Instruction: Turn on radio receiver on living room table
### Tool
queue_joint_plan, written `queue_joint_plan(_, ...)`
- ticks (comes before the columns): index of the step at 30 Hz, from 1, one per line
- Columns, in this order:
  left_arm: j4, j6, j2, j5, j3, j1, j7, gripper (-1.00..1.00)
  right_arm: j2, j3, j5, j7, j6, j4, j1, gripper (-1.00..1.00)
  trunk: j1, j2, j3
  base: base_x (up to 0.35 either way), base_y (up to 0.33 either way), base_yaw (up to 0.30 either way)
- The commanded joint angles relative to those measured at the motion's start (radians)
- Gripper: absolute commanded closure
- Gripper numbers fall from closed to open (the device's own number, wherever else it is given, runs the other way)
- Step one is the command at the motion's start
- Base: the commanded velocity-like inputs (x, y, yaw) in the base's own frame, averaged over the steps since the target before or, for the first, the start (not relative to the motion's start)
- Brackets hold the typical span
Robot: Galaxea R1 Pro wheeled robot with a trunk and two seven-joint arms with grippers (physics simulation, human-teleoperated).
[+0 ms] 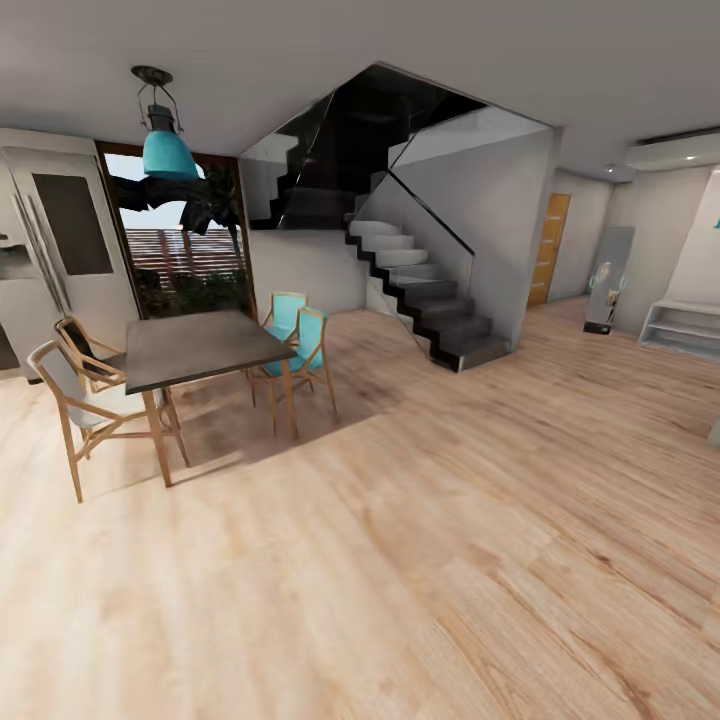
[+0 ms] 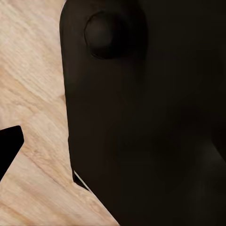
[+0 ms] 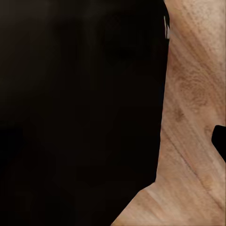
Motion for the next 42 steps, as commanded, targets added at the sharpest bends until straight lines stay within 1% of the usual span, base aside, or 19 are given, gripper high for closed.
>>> queue_joint_plan(1, -0.003, -0.003, -0.006, 0.001, -0.001, 0.006, 0.0, -1.0, 0.006, 0.001, 0.001, -0.001, -0.001, -0.003, -0.006, -1.0, 0.0, 0.0, 0.0, 0.0, 0.0, 0.0)
queue_joint_plan(5, -0.003, -0.005, -0.028, 0.002, -0.001, 0.028, 0.0, -1.0, 0.028, 0.001, 0.001, -0.001, -0.001, -0.003, -0.029, -1.0, 0.0, 0.0, 0.0, 0.0, 0.0, 0.0)
queue_joint_plan(7, -0.003, -0.017, -0.039, 0.001, -0.001, 0.04, 0.0, -1.0, 0.039, 0.001, 0.001, -0.001, -0.001, -0.003, -0.04, -1.0, 0.0, 0.0, 0.0, 0.0, 0.0, 0.0)
queue_joint_plan(12, -0.003, -0.035, -0.067, 0.001, -0.001, 0.068, 0.0, -1.0, 0.066, 0.001, 0.001, -0.001, -0.001, -0.003, -0.044, -1.0, 0.0, 0.0, 0.0, 0.0, 0.0, 0.0)
queue_joint_plan(14, -0.003, -0.036, -0.078, 0.001, -0.001, 0.078, 0.0, -1.0, 0.066, 0.0, 0.001, -0.001, -0.001, -0.002, -0.044, -1.0, 0.0, 0.0, 0.0, 0.0, 0.0, 0.0)
queue_joint_plan(25, -0.003, -0.037, -0.084, 0.004, 0.001, 0.078, -0.002, -1.0, 0.067, -0.001, -0.007, -0.001, -0.001, 0.001, -0.045, -1.0, 0.0, 0.0, 0.0, 0.0, 0.0, 0.0)
queue_joint_plan(29, -0.015, -0.058, -0.103, 0.004, 0.0, 0.078, -0.001, -1.0, 0.069, -0.002, -0.006, -0.001, -0.002, 0.001, -0.045, -1.0, 0.0, 0.0, 0.0, 0.0, 0.0, 0.0)
queue_joint_plan(30, -0.037, -0.089, -0.108, 0.004, 0.0, 0.078, 0.0, -1.0, 0.069, -0.001, -0.004, -0.001, -0.006, -0.001, -0.045, -1.0, 0.0, 0.0, 0.0, 0.0, 0.0, 0.0)
queue_joint_plan(31, -0.07, -0.098, -0.111, 0.004, 0.0, 0.078, 0.001, -1.0, 0.069, 0.001, -0.002, -0.001, -0.02, -0.012, -0.045, -1.0, 0.0, 0.0, 0.0, 0.0, 0.0, 0.0)
queue_joint_plan(32, -0.139, -0.104, -0.109, 0.007, 0.001, 0.078, 0.004, -1.0, 0.063, 0.003, -0.001, -0.002, -0.046, -0.064, -0.048, -1.0, 0.0, 0.0, 0.0, 0.0, 0.0, 0.0)
queue_joint_plan(33, -0.191, -0.103, -0.108, 0.014, 0.002, 0.078, 0.006, -1.0, 0.051, 0.002, -0.002, -0.004, -0.056, -0.123, -0.05, -1.0, 0.0, 0.0, 0.0, 0.0, 0.0, 0.0)
queue_joint_plan(34, -0.244, -0.096, -0.107, 0.026, 0.002, 0.078, 0.01, -1.0, 0.032, 0.0, -0.004, -0.006, -0.063, -0.192, -0.051, -1.0, 0.0, 0.0, 0.0, 0.0, 0.0, 0.0)
queue_joint_plan(36, -0.346, -0.066, -0.106, 0.054, 0.002, 0.078, 0.021, -1.0, -0.022, -0.003, -0.007, -0.01, -0.068, -0.325, -0.052, -1.0, 0.0, 0.0, 0.0, 0.0, 0.0, 0.0)
queue_joint_plan(38, -0.446, -0.023, -0.106, 0.069, 0.002, 0.078, 0.035, -1.0, -0.067, -0.004, -0.009, -0.012, -0.069, -0.431, -0.053, -1.0, 0.0, 0.0, 0.0, 0.0, 0.0, 0.0)
queue_joint_plan(39, -0.529, 0.01, -0.105, 0.074, 0.002, 0.078, 0.049, -1.0, -0.093, -0.004, -0.008, -0.012, -0.07, -0.491, -0.053, -1.0, 0.0, 0.0, 0.0, 0.0, 0.0, 0.0)
queue_joint_plan(40, -0.585, 0.03, -0.103, 0.075, 0.002, 0.078, 0.06, -1.0, -0.107, -0.004, -0.008, -0.011, -0.07, -0.522, -0.054, -1.0, 0.0, 0.0, 0.0, 0.0, 0.0, 0.0)
queue_joint_plan(42, -0.695, 0.064, -0.096, 0.078, 0.002, 0.078, 0.086, -1.0, -0.126, -0.004, -0.006, -0.011, -0.069, -0.584, -0.058, -1.0, 0.0, 0.0, 0.0, 0.0, 0.0, 0.0)
